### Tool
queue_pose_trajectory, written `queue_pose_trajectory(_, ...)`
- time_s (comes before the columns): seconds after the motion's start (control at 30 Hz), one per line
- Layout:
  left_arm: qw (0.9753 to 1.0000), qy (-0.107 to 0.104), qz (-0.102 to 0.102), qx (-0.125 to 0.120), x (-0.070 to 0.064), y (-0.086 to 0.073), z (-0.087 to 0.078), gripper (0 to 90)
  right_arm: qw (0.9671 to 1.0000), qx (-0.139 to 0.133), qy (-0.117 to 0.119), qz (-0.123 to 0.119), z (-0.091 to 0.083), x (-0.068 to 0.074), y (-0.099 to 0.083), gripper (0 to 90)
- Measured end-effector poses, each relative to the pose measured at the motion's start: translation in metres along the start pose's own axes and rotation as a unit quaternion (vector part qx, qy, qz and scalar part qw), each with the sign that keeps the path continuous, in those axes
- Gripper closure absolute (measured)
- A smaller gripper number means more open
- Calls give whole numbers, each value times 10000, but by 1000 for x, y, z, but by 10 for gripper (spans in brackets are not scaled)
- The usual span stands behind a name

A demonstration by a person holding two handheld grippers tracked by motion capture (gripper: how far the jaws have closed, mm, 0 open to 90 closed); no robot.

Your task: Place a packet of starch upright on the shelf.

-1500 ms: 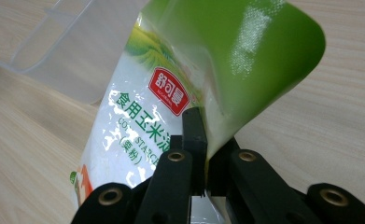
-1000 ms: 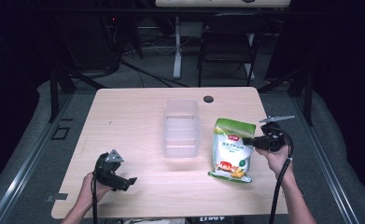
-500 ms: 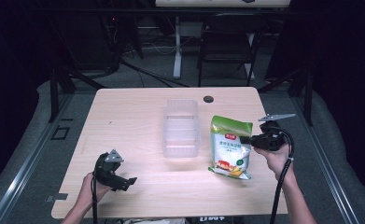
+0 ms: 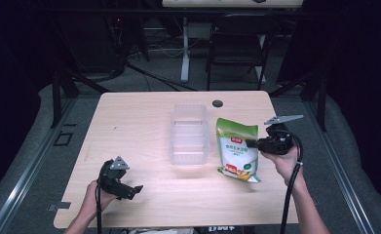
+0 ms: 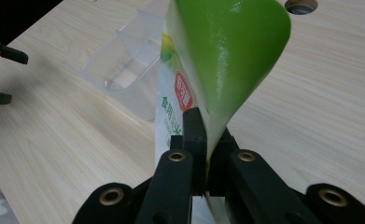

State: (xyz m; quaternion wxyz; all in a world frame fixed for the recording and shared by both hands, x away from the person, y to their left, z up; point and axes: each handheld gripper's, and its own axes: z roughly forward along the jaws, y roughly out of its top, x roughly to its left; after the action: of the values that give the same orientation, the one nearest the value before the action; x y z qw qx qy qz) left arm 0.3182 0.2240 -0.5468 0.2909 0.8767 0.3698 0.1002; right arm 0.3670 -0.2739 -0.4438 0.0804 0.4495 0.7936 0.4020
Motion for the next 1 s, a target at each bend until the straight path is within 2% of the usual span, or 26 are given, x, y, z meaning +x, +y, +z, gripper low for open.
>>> queue_pose_trajectory(0.37, 10000, -7, 3, -12, 0, 0, 0, 30, 9997, -67, -79, -216, -1, 3, 17, 900)
queue_pose_trajectory(0.6, 10000, -7, 12, -11, 0, 0, 0, 30, 9994, -12, -119, -309, -1, 0, 28, 900)
queue_pose_trajectory(1.0, 10000, -26, 3, -20, 0, 0, 0, 30, 9994, 39, -210, -267, -3, -8, 47, 900)
